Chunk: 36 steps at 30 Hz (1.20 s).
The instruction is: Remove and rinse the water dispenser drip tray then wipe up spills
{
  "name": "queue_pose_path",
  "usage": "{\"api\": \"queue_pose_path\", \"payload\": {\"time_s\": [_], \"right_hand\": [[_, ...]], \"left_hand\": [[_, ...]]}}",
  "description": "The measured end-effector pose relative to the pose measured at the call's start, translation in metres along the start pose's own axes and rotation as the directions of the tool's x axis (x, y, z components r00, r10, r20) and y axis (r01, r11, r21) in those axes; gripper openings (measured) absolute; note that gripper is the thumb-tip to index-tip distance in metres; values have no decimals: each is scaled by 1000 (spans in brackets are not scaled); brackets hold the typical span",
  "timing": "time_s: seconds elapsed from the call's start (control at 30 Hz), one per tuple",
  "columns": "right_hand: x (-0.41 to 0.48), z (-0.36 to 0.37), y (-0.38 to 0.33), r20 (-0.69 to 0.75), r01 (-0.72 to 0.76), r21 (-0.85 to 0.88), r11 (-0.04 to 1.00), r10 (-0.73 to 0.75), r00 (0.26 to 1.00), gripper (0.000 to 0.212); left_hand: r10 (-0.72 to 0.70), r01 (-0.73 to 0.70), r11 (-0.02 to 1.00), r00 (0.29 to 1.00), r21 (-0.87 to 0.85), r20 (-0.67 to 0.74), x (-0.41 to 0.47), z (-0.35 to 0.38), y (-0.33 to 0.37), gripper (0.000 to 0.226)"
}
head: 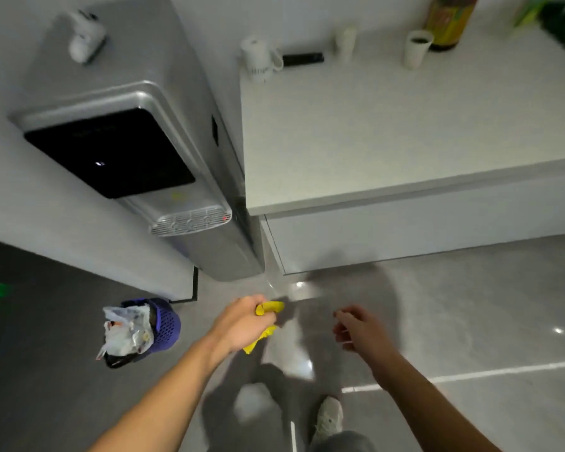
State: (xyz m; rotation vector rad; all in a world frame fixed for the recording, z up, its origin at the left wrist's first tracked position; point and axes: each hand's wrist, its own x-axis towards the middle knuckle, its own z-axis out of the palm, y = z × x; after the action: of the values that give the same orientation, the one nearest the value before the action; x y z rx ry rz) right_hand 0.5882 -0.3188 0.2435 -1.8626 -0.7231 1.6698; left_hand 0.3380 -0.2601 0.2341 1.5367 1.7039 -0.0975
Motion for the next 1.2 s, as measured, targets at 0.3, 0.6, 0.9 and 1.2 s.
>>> {"api": "queue_pose_path", "payload": {"time_s": [0.3, 0.6, 0.9, 1.2], "right_hand": [[42, -102, -109, -178, 214, -25, 977, -215, 960, 14], [146, -182, -201, -203, 227, -230, 947, -274, 940, 24], [272, -210, -275, -85, 254, -598, 760, -376, 923, 18], [356, -210, -313, 88, 261, -854, 451, -369, 925, 19]], "left_hand": [[197, -218, 975, 936, -39, -292, 64, -60, 122, 15], [185, -215, 972, 948, -92, -259, 212, -97, 192, 27], [308, -297, 951, 928, 86, -211, 329, -131, 256, 36], [382, -328, 912, 899, 248, -213, 364, -129, 286, 57]]}}
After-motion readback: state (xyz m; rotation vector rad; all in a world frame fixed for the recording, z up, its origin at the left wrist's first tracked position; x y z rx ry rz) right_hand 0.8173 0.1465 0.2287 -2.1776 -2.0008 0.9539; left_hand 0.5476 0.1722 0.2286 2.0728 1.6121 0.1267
